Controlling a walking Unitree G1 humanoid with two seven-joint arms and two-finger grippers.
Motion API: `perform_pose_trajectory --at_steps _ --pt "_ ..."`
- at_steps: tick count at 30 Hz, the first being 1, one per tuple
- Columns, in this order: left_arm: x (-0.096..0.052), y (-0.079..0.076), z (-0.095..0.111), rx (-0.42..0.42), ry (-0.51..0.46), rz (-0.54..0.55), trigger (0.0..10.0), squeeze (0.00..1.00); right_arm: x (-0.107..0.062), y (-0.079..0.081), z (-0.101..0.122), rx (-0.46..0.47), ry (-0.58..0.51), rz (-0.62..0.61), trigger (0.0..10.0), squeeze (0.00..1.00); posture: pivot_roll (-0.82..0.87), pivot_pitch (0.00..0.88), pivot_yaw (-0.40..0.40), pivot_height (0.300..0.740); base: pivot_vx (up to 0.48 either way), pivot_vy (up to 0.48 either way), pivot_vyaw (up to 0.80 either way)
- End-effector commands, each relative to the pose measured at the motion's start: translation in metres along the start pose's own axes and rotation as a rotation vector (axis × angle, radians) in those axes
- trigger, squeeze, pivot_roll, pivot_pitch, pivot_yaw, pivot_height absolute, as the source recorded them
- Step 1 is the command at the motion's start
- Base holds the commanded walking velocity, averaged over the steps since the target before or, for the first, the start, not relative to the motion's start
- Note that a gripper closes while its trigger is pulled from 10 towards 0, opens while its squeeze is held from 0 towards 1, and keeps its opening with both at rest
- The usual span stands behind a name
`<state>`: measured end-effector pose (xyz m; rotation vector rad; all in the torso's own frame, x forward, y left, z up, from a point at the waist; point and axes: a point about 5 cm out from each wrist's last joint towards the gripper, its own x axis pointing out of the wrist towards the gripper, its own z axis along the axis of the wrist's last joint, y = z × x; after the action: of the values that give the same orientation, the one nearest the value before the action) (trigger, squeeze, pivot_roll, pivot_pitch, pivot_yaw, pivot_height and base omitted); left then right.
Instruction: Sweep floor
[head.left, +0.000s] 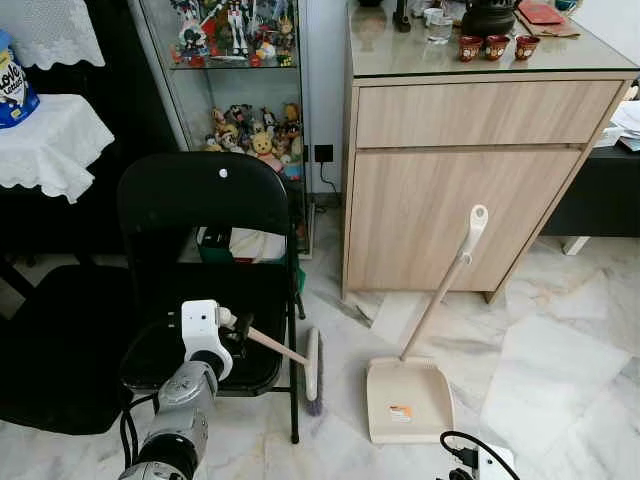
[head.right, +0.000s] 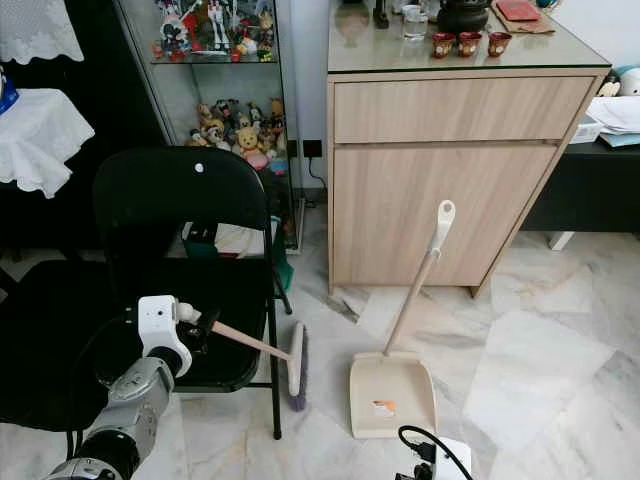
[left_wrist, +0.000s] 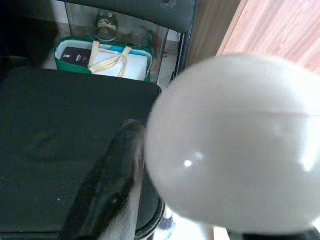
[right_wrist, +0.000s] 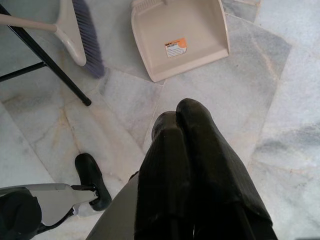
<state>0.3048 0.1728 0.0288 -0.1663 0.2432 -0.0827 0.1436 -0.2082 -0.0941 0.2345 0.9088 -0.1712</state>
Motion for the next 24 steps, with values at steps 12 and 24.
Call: perform_pose_trajectory --at_steps 12,24 --pt "-0.001 0.004 0.004 0.004 -0.024 0.005 0.0 0.00 -0.001 -0.002 -0.002 0.015 -0.001 0.000 10.0 0.00 0.00 0.038 0.036 0.740 0.000 0.000 0.00" --pt "-0.007 0.003 0.003 0.016 -0.046 -0.003 0.0 0.00 0.006 0.005 0.023 0.001 -0.078 0.001 10.0 0.00 0.00 0.036 0.037 0.740 0.000 0.000 0.00"
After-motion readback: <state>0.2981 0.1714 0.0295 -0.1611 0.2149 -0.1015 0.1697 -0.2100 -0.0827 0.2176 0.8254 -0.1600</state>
